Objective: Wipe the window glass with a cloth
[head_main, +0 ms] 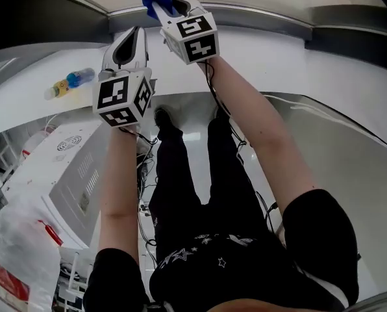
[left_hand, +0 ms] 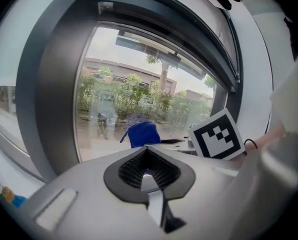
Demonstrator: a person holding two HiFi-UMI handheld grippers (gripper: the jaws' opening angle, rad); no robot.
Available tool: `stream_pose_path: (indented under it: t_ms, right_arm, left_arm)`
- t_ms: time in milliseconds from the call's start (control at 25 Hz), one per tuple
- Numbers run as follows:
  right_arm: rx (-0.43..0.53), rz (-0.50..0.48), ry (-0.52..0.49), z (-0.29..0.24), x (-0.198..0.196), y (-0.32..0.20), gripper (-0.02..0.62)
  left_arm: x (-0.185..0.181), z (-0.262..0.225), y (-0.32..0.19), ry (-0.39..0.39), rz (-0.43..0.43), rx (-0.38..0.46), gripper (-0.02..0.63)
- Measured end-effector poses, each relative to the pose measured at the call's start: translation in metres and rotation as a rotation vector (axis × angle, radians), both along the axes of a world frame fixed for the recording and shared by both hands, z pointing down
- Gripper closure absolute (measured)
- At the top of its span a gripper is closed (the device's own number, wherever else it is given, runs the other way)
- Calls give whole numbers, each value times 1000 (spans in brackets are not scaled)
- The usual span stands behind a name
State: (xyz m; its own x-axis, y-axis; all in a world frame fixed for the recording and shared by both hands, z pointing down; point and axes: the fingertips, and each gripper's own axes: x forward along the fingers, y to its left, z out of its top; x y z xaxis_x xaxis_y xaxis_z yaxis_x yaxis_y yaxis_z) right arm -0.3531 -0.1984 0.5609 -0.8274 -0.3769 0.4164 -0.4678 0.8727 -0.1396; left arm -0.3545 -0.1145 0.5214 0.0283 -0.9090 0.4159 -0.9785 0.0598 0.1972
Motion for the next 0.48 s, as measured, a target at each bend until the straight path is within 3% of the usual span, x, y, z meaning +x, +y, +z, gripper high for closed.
stream_pose_path:
  t_ms: [240,480]
  right_arm:
    - [5,105,3,-7,101,-40,508]
    - [21,292,-1,-10,218,-92,508]
  left_arm:
    - [85,-4,-36,6,90,-8,597]
    - [171,-12,-84,-18,231,0,597]
